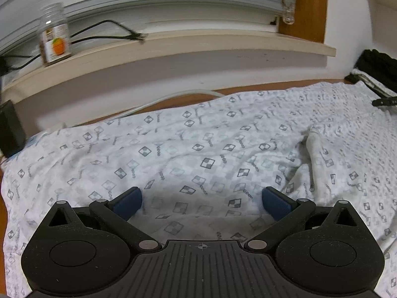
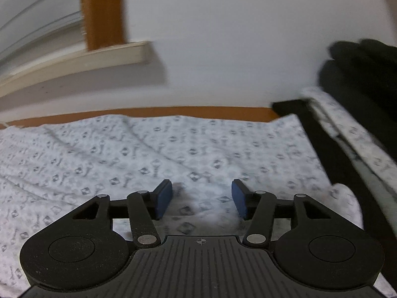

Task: Fold clothes
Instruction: 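Move both open tools over the spread garment toward the clothes stack, then move the right tool to the garment edge and pinch it closed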

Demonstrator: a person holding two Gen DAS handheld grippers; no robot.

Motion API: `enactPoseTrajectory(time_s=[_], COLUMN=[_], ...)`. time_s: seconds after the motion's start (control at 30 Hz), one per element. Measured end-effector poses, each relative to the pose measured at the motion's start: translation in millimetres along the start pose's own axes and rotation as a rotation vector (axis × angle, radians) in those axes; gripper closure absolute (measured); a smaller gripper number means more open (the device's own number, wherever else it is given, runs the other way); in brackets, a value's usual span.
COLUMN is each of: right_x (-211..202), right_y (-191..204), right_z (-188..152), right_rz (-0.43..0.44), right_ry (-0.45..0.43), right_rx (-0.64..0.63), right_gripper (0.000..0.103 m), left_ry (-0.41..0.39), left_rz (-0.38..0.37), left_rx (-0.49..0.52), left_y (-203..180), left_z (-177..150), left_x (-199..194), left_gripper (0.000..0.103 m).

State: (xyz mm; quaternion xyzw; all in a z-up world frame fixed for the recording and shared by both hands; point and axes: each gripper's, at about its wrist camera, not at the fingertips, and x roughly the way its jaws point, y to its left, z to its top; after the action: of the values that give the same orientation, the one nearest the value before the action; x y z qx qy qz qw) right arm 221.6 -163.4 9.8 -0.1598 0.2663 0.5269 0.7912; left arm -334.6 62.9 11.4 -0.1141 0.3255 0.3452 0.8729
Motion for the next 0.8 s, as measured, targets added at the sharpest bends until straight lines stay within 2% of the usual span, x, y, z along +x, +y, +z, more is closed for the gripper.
enactPoseTrajectory(time_s=[0.23,0.4,0.5,0.57,0.63,0.7,0.8], right_x=[-7,-7,-8,-10,-16,-25,-35], right_y=[-29,-30,-28,-20,-5,13,58], right_z=[-6,-6,-6,-7,-7,-7,-2], right_rz=[-0.026,-0.039,-0.022,-0.026,-0.032,-0.004,0.077], right_ry=[-0.002,-0.002,0.002,0.0,-0.033,-0.084,-0.148], right_rx=[0.038,0.028,0.02,-0.027,-0.069,-0.079,-0.135], right_gripper=[0.05,0.048,0.039,0.031,0.03,0.029,0.023], left_ry=[-0.004,-0.008,-0.018,-0.04,-0.067,-0.098,-0.127], left_rz=[-0.016,-0.028,-0.047,-0.048,-0.031,-0.02,0.0], left_rx=[0.011,0.004,0.0,0.015,-0.001,-0.033,-0.122], left_y=[-19,-16,-7,0,13,30,65], left_z=[6,5,1,-1,-7,-16,-28], left_x=[10,10,0,-15,-38,-61,-90], left_gripper=[0.0,0.0,0.0,0.0,0.0,0.0,0.0])
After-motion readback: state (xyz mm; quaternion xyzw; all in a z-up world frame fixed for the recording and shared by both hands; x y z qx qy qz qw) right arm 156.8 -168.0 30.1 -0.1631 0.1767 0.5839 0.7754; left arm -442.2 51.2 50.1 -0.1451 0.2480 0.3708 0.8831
